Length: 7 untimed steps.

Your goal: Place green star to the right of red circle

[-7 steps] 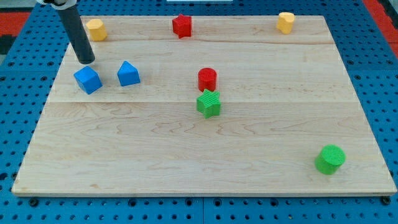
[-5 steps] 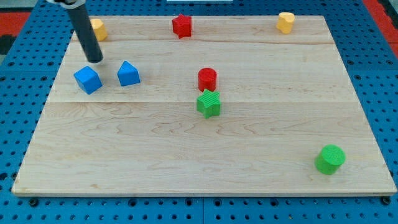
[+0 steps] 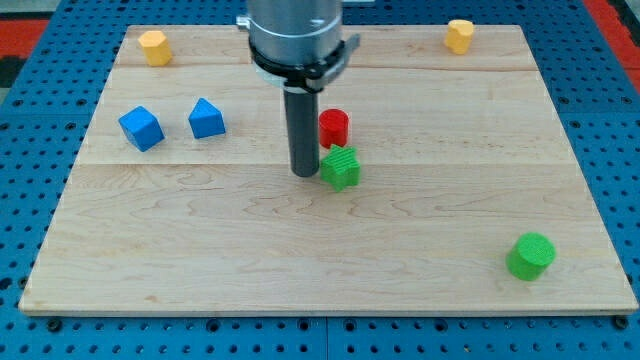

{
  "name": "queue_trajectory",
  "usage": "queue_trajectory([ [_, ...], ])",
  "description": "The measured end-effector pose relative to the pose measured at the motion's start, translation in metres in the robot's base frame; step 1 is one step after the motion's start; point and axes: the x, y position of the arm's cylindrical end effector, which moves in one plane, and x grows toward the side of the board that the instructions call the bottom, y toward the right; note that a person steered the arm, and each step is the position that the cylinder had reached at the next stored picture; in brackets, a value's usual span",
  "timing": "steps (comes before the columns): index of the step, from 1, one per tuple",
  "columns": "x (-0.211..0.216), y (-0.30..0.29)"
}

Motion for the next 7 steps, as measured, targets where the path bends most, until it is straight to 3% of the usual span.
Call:
queue_trajectory([
  [2, -0.019, 0.097],
  [3, 0.015, 0.060],
  [5, -0.020, 0.164],
  [6, -0.032, 0.185],
  [7, -0.018, 0.153],
])
